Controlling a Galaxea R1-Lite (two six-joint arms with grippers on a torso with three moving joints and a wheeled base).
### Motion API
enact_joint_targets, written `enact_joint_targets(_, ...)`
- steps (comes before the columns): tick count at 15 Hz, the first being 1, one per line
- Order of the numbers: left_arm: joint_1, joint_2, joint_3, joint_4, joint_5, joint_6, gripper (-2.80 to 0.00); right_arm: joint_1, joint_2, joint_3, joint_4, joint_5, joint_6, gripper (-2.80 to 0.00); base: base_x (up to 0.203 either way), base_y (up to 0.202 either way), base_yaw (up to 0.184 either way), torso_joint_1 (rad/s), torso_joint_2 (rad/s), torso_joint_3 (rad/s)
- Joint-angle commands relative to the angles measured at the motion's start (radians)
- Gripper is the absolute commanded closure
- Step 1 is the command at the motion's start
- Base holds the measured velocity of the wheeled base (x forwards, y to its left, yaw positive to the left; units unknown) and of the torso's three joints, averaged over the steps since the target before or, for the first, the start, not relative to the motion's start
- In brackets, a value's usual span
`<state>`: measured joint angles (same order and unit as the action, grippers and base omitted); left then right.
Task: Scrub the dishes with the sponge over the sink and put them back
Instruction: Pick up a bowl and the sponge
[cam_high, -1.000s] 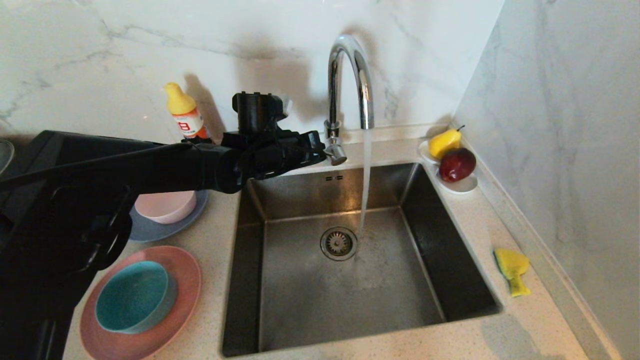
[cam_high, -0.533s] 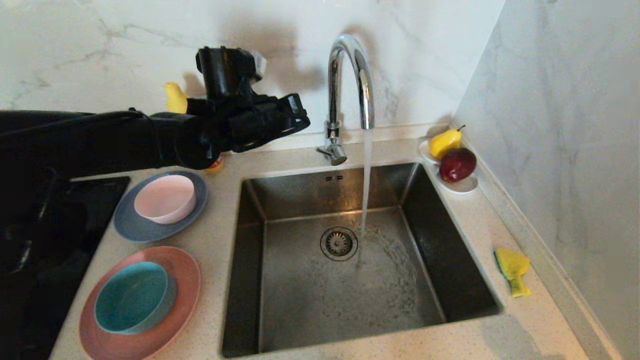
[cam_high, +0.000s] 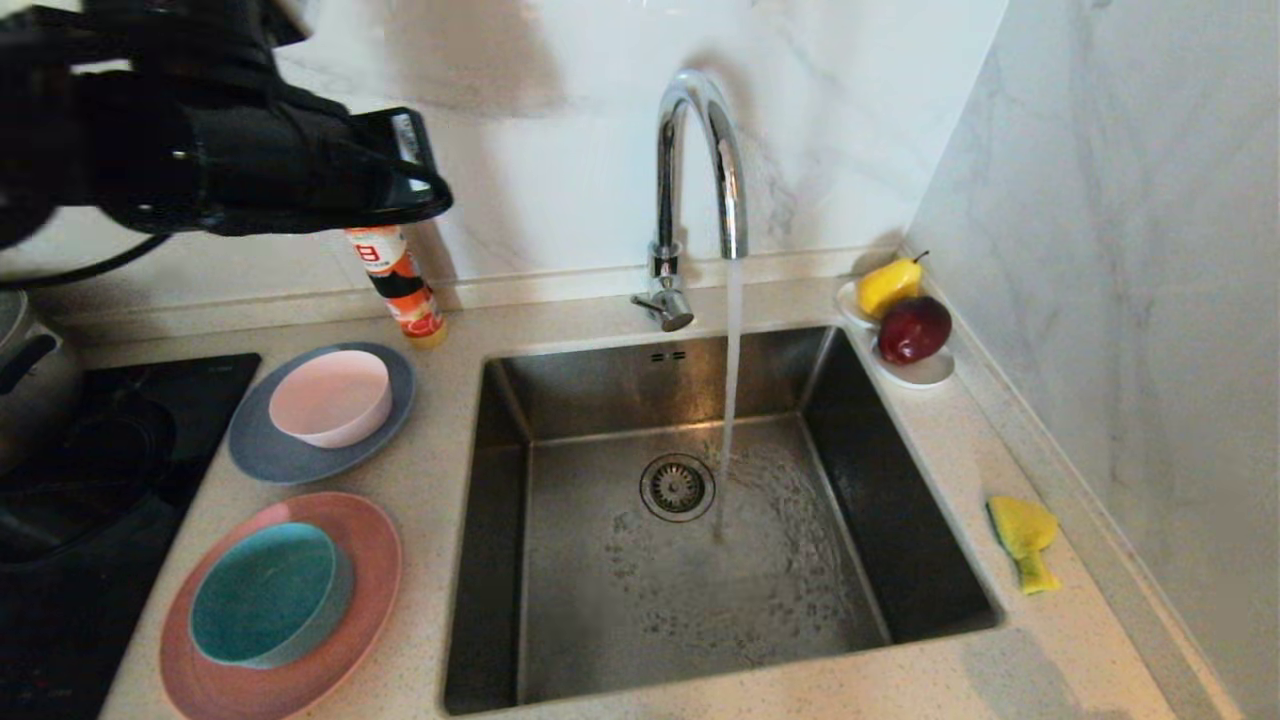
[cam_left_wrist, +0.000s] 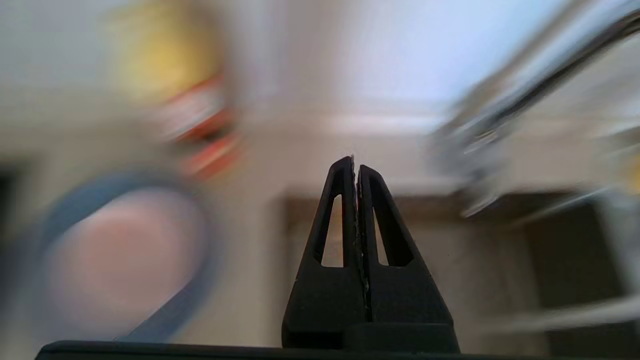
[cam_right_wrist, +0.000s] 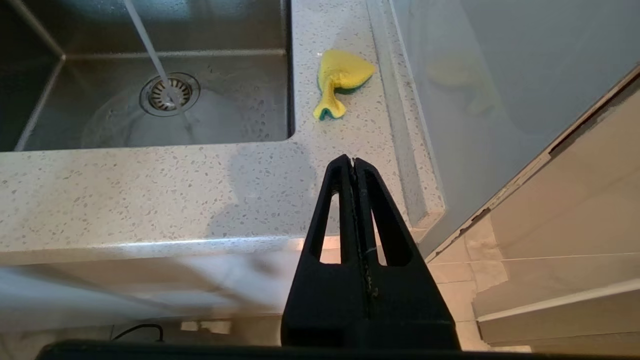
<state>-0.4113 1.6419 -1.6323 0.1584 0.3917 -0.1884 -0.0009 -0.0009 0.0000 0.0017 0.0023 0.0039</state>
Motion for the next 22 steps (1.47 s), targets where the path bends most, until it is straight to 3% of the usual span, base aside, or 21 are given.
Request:
enact_joint_targets(1,-0.001,-0.19,0.081,0.131,0.021,-0.004,0.0,0.001,0.001,0.0,0.0,0.001,0.001,0.0,0.0,0.0,0.0,0.0,0.0,0.0)
enact_joint_targets(5,-0.001,-0.473,0.356,0.22,0.106,-0.04,0.0,0.001,0.001,0.0,0.0,0.001,0.001,0.0,0.0,0.0,0.0,0.0,0.0,0.0)
enact_joint_targets(9,0.009,-0.679,0.54,0.235,0.27,-0.093,0.0,0.001,0.001,0.0,0.0,0.001,0.001,0.0,0.0,0.0,0.0,0.0,0.0,0.0)
enact_joint_targets(12,0.044,-0.902,0.732,0.235,0.311,-0.114,0.0,0.001,0.001,0.0,0.0,0.001,0.001,0.0,0.0,0.0,0.0,0.0,0.0,0.0)
enact_joint_targets(16,0.246,-1.245,0.968,0.24,0.318,-0.102,0.0,0.001,0.0,0.0,0.0,0.001,0.001,0.0,0.0,0.0,0.0,0.0,0.0,0.0)
enact_joint_targets(19,0.363,-1.486,1.121,0.239,0.309,-0.013,0.0,0.001,-0.001,0.0,0.0,0.001,0.001,0.0,0.0,0.0,0.0,0.0,0.0,0.0)
enact_joint_targets(21,0.393,-1.617,1.257,0.237,0.232,0.072,0.0,0.001,0.001,0.0,0.0,0.001,0.001,0.0,0.0,0.0,0.0,0.0,0.0,0.0)
enact_joint_targets(22,0.401,-1.637,1.334,0.225,0.153,0.104,0.0,0.001,-0.001,0.0,0.0,0.001,0.001,0.0,0.0,0.0,0.0,0.0,0.0,0.0)
